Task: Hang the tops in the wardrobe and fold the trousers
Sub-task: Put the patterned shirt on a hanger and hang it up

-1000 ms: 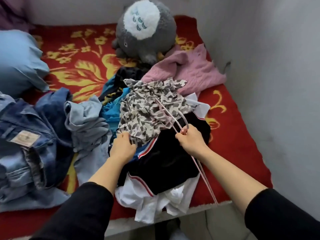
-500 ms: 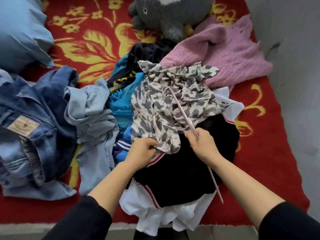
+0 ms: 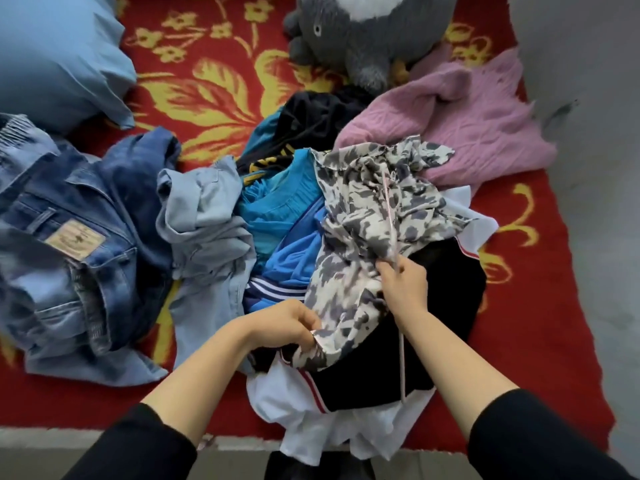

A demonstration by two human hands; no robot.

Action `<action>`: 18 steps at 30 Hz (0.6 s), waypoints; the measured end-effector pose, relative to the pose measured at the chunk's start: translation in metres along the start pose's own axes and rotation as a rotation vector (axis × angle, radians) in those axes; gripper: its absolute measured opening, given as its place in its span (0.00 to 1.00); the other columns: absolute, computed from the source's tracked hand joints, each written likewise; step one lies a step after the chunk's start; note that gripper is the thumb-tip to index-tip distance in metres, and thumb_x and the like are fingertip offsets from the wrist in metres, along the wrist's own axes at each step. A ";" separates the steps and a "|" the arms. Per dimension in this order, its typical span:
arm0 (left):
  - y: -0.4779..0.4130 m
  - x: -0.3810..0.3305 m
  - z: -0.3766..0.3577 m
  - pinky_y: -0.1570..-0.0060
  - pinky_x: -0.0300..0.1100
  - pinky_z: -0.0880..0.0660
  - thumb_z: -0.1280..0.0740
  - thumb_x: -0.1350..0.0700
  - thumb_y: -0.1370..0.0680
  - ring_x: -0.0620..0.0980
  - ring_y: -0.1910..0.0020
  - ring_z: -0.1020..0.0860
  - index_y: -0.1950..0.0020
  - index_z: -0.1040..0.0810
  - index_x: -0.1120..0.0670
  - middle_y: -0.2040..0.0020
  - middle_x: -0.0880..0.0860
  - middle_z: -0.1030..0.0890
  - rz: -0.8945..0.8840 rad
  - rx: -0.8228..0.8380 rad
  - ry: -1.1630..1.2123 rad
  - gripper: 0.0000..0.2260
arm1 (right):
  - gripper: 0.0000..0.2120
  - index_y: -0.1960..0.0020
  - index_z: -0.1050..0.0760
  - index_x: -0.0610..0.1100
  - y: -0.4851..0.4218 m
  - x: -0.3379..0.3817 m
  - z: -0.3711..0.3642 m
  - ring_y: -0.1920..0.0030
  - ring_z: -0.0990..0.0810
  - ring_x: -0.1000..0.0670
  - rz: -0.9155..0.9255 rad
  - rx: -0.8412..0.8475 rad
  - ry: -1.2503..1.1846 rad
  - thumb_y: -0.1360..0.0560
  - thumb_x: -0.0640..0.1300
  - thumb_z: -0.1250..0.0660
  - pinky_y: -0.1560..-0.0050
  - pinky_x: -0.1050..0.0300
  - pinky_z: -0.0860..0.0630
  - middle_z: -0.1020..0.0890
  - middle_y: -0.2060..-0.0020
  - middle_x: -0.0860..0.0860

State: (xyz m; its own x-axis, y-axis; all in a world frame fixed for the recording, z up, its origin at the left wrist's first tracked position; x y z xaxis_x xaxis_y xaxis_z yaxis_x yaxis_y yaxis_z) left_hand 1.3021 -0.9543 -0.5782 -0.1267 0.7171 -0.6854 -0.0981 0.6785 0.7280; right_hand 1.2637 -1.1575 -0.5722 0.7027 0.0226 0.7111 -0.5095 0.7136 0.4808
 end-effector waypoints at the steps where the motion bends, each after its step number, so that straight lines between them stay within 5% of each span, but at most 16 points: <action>1: 0.001 -0.002 -0.002 0.67 0.37 0.33 0.37 0.65 0.36 0.46 0.71 0.32 0.70 0.27 0.59 0.73 0.49 0.29 0.016 0.026 -0.065 0.03 | 0.13 0.69 0.35 0.39 -0.001 -0.001 0.011 0.71 0.35 0.50 -0.020 -0.039 -0.010 0.28 0.37 0.35 0.71 0.60 0.38 0.31 0.73 0.46; 3: 0.003 -0.002 -0.009 0.68 0.39 0.37 0.39 0.64 0.37 0.50 0.70 0.34 0.70 0.31 0.60 0.73 0.52 0.32 0.095 0.080 -0.181 0.03 | 0.13 0.71 0.36 0.43 -0.001 -0.006 0.029 0.70 0.34 0.50 -0.055 -0.079 -0.085 0.31 0.38 0.35 0.68 0.54 0.37 0.31 0.73 0.47; 5: 0.008 0.005 -0.016 0.68 0.37 0.33 0.41 0.62 0.36 0.52 0.71 0.24 0.70 0.27 0.59 0.71 0.54 0.23 0.268 0.161 -0.241 0.04 | 0.12 0.72 0.36 0.45 0.000 -0.005 0.046 0.67 0.32 0.50 -0.040 -0.120 -0.130 0.34 0.40 0.34 0.63 0.54 0.36 0.30 0.73 0.48; 8: 0.017 0.010 -0.022 0.56 0.40 0.24 0.43 0.60 0.32 0.50 0.69 0.19 0.63 0.21 0.61 0.68 0.56 0.18 0.456 0.272 -0.297 0.12 | 0.10 0.69 0.29 0.41 0.002 0.001 0.074 0.66 0.31 0.49 0.003 -0.201 -0.120 0.29 0.37 0.35 0.64 0.55 0.38 0.28 0.72 0.45; 11: 0.018 -0.002 -0.030 0.45 0.46 0.26 0.43 0.59 0.30 0.50 0.64 0.19 0.63 0.21 0.59 0.67 0.54 0.17 0.502 0.340 -0.343 0.11 | 0.07 0.58 0.24 0.32 0.005 0.002 0.097 0.64 0.26 0.51 0.011 -0.298 -0.245 0.27 0.38 0.34 0.60 0.57 0.33 0.23 0.66 0.38; 13: 0.013 -0.013 -0.033 0.45 0.47 0.26 0.41 0.58 0.28 0.48 0.61 0.19 0.62 0.22 0.56 0.64 0.51 0.17 0.498 0.374 -0.408 0.09 | 0.10 0.63 0.27 0.34 0.008 -0.003 0.104 0.71 0.29 0.57 -0.058 -0.320 -0.353 0.27 0.40 0.33 0.61 0.57 0.33 0.26 0.71 0.43; 15: 0.002 -0.023 -0.026 0.52 0.45 0.25 0.38 0.55 0.28 0.48 0.58 0.20 0.60 0.21 0.54 0.61 0.49 0.17 0.421 0.288 -0.491 0.07 | 0.14 0.67 0.32 0.42 0.010 -0.002 0.114 0.71 0.30 0.55 -0.099 -0.315 -0.349 0.26 0.45 0.33 0.61 0.56 0.34 0.30 0.72 0.48; 18: -0.014 -0.054 0.001 0.54 0.43 0.25 0.36 0.57 0.29 0.50 0.53 0.21 0.49 0.18 0.57 0.53 0.52 0.18 0.186 -0.070 -0.551 0.12 | 0.12 0.59 0.23 0.41 0.015 0.017 0.134 0.65 0.25 0.52 0.020 -0.235 -0.233 0.25 0.50 0.33 0.60 0.56 0.30 0.21 0.67 0.43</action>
State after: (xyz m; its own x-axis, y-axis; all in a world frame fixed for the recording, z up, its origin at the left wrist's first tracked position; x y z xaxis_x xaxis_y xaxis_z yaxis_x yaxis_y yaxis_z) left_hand 1.3111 -1.0020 -0.5514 0.3818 0.8130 -0.4396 -0.1905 0.5346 0.8233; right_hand 1.2019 -1.2406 -0.4841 0.5479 -0.1032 0.8301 -0.3745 0.8571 0.3538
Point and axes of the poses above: each hand's wrist, its own y-axis away from the middle knuckle, its own z-axis out of the back of the hand, x = y × z, the point moved 7 cm from there along -y, towards the middle knuckle
